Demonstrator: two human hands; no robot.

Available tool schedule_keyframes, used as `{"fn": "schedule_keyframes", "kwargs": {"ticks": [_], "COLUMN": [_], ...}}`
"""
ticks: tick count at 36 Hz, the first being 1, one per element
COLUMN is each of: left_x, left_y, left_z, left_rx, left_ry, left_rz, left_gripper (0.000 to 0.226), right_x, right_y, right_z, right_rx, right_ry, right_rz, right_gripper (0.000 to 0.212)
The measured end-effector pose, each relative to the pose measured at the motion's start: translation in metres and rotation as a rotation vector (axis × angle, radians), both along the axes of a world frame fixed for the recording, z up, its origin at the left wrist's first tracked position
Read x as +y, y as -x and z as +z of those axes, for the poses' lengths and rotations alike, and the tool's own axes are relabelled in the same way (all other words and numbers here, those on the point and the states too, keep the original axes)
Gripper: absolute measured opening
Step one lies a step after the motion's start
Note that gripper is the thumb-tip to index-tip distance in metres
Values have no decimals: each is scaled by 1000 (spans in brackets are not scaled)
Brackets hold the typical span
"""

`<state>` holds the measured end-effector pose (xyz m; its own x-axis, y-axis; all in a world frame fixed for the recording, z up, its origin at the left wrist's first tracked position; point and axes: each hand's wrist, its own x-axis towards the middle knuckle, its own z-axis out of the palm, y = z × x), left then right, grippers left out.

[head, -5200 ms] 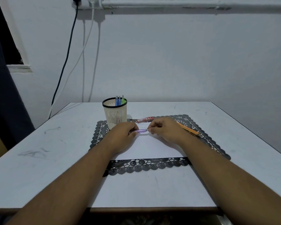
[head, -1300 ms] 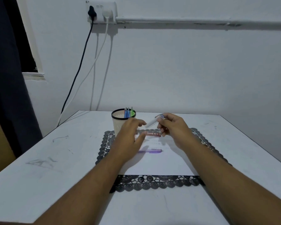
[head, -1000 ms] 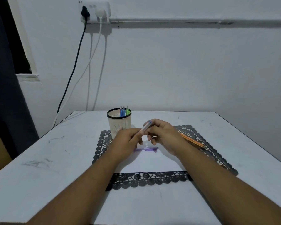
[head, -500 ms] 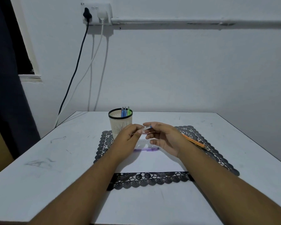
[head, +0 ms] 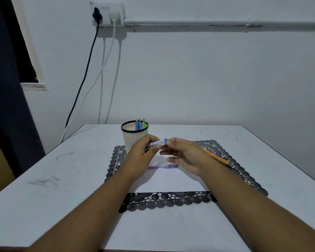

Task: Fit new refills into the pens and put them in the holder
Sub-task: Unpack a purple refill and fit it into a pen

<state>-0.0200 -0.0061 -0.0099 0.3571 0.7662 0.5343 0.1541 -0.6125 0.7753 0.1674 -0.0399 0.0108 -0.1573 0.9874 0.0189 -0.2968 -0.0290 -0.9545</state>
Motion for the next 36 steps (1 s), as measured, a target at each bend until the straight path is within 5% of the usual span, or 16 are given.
{"fn": "schedule_keyframes", "kwargs": {"ticks": [9, 15, 20, 26, 36], "left_x": [-2, 3, 0, -6, -12], "left_y": [0, 1, 2, 2, 0], "left_z": [2, 1, 2, 9, 12], "left_rx": [84, 136, 58, -224, -259], "left_ry": [-145, -245, -108, 139, 126], "left_rz": [89, 218, 193, 85, 37], "left_gripper": [6, 12, 27, 24, 16], "right_x": [0, 3, 2, 0, 4], "right_y": [2, 1, 4, 8, 12], "right_z": [-1, -1, -3, -1, -6], "right_rx": [87, -90, -174, -8, 171], "right_ry": [65, -14, -30, 91, 224], "right_rz": [-34, -120, -197, -149, -65], "right_gripper": [12, 9, 9, 10, 11]}}
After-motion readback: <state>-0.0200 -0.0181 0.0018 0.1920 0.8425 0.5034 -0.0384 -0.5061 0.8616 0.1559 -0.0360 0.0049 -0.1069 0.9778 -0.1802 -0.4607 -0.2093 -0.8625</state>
